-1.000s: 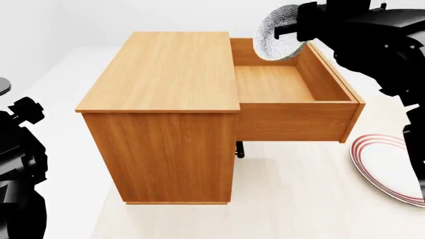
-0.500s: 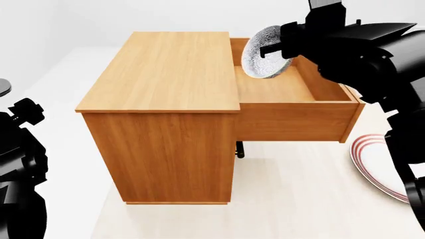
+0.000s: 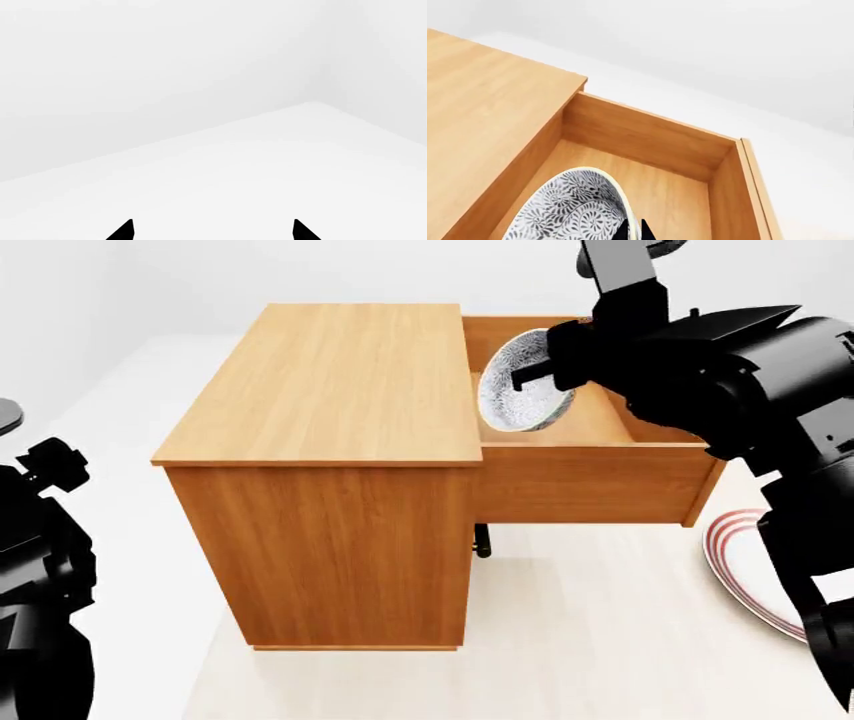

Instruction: Open the top drawer of the cabinet and put the bowl in it.

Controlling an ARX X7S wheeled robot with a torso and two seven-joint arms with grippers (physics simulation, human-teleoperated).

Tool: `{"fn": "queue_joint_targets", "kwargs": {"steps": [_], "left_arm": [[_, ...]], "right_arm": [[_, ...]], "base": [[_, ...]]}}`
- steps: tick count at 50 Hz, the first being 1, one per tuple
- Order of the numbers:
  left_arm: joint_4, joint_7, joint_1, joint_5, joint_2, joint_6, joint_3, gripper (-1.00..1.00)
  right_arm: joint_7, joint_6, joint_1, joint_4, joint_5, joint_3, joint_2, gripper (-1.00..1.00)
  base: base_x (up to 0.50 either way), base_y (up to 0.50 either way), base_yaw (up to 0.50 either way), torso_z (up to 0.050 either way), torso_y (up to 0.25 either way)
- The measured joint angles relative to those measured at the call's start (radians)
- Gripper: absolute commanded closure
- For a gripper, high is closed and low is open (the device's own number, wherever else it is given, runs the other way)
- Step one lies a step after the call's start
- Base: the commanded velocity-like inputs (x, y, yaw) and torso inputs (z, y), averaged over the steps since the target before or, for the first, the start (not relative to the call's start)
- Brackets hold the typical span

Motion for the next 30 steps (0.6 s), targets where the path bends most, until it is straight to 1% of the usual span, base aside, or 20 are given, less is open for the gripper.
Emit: {"fn": "queue_joint_targets", "kwargs": {"steps": [30], "left_arm": [[0.0,-0.004,0.006,0.0,0.002,0.0,0.004,-1.0]], "right_arm": [[-0.015,-0.065,-0.03,0.103,0.0,0.026,-0.035,1.0]], "base": [[0.0,0.0,0.0,0.0,0.001]]}}
